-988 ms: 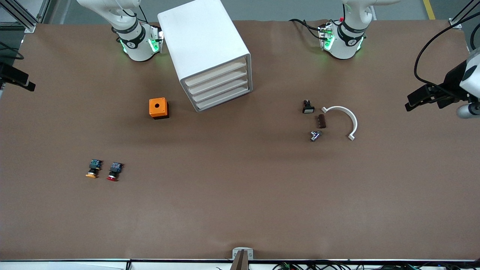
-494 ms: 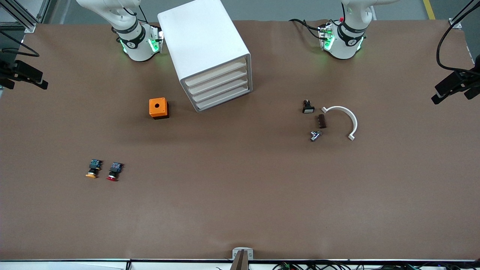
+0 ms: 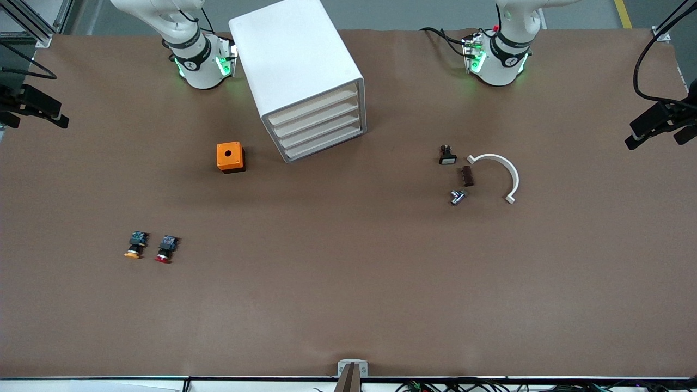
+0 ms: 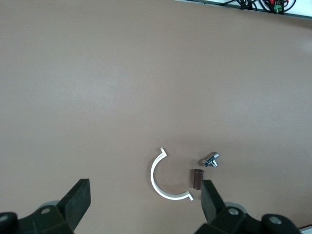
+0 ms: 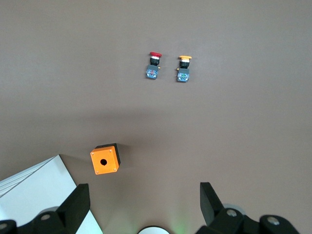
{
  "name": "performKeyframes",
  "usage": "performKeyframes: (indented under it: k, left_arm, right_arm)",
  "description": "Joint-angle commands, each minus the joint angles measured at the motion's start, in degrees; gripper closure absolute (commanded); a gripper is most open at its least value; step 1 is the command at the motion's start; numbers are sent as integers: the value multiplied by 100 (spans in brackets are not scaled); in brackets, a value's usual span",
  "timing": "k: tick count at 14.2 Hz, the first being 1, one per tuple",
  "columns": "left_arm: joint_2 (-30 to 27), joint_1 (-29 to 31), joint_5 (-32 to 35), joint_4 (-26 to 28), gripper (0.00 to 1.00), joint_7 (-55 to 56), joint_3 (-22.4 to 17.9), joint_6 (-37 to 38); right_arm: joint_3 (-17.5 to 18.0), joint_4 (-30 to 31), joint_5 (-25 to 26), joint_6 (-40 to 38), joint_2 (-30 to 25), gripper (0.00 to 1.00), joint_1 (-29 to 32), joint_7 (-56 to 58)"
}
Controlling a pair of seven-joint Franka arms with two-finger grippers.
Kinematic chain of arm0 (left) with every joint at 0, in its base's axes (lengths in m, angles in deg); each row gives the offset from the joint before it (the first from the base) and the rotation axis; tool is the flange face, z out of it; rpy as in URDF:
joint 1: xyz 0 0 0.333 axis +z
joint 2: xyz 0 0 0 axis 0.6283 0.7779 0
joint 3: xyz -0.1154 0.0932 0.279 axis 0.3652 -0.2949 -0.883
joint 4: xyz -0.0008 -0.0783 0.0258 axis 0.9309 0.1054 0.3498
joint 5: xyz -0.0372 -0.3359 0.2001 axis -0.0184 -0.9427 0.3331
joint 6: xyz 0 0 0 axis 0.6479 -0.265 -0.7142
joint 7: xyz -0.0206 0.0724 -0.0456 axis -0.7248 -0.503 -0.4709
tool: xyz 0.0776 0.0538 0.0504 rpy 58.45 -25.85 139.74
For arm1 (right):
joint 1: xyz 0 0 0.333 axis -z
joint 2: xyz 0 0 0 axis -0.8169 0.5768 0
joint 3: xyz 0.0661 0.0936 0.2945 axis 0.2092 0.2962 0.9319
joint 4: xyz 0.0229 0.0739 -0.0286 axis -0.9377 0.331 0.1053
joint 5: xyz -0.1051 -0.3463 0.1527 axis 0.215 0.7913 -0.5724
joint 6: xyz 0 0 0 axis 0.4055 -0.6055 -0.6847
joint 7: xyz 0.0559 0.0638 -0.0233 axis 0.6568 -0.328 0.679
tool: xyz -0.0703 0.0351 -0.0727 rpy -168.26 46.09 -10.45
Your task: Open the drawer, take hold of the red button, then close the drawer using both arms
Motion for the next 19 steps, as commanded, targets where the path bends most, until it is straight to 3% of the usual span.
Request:
performKeyframes:
  k: [1, 19]
  left_arm:
    - [-15, 14, 94, -66, 0, -92, 22, 106]
    - [2, -29, 103, -163, 0, -22, 49, 115]
  right_arm:
    - [-10, 195, 84, 123, -202, 0, 28, -8]
    - [-36, 212, 32, 202, -237, 0, 71, 1]
